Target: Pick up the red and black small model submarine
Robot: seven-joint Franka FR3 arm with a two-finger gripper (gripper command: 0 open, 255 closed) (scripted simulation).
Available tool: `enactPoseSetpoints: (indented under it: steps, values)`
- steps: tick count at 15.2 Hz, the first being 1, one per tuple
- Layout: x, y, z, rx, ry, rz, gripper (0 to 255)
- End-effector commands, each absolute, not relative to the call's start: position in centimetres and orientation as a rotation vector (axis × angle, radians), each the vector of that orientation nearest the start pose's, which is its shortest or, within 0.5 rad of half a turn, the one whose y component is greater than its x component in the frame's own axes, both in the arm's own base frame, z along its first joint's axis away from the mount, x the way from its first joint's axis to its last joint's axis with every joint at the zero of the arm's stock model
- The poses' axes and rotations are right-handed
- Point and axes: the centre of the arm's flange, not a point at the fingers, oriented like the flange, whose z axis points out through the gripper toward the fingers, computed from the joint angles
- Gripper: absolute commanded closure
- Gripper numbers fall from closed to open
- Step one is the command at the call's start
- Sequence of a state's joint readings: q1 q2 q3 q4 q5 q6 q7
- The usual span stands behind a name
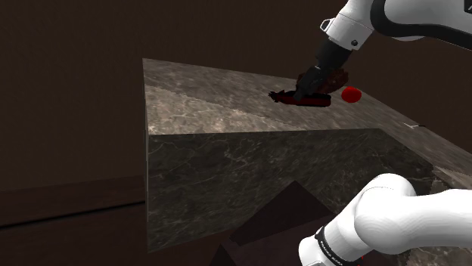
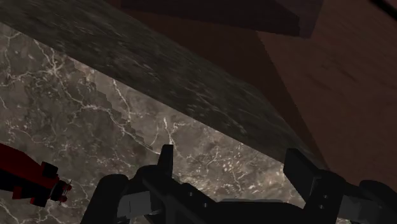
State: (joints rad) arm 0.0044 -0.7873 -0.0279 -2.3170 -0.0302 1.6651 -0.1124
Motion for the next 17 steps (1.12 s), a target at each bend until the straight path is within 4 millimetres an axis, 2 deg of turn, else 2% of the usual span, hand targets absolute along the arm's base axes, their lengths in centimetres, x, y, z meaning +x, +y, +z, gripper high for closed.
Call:
enactPoseSetpoints:
  steps: [1, 9, 17]
  values:
    - [31.6, -1.3, 61.8, -3.150, -0.152, -0.212, 0]
    - [35.1, -11.8, 60.8, -3.128, -0.298, -0.124, 0]
    - [39.5, -21.8, 59.5, -3.097, -0.441, -0.036, 0]
